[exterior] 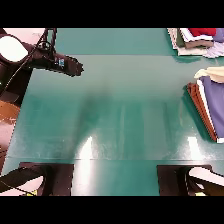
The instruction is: Fold the shirts.
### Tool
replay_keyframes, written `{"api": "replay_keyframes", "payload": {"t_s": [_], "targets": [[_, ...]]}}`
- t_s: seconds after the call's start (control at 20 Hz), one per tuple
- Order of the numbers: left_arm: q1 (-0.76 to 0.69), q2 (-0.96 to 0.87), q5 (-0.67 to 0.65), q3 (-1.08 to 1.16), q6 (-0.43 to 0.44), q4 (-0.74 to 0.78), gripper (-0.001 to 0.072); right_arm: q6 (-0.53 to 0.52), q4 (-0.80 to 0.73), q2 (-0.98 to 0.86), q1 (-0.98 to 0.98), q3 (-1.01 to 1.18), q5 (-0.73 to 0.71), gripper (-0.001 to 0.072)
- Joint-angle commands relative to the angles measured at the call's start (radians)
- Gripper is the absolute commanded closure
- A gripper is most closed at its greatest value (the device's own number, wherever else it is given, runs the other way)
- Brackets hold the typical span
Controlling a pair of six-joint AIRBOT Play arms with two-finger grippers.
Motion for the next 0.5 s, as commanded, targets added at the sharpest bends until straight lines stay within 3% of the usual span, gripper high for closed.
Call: {"api": "replay_keyframes", "payload": {"t_s": [0.0, 0.15, 0.3, 0.35, 0.45], "targets": [[0.0, 0.0, -0.015, 0.0, 0.002, 0.0, 0.0682, 0.002, -0.272, 0.111, -0.016, -0.171, 0.046, 0.0698], [0.0, 0.0, -0.015, 0.0, 0.002, 0.0, 0.0682, 0.003, -0.414, 0.196, -0.016, -0.318, 0.046, 0.0697], [0.0, 0.0, -0.015, 0.0, 0.003, 0.0, 0.0682, 0.089, -0.539, 0.254, -0.016, -0.425, 0.046, 0.0685], [0.0, 0.0, -0.014, 0.0, 0.003, 0.0, 0.0682, 0.129, -0.584, 0.266, -0.016, -0.453, 0.047, 0.0605], [0.0, 0.0, -0.014, 0.0, 0.003, 0.0, 0.0682, 0.181, -0.662, 0.285, -0.016, -0.496, 0.055, 0.0278]]}}
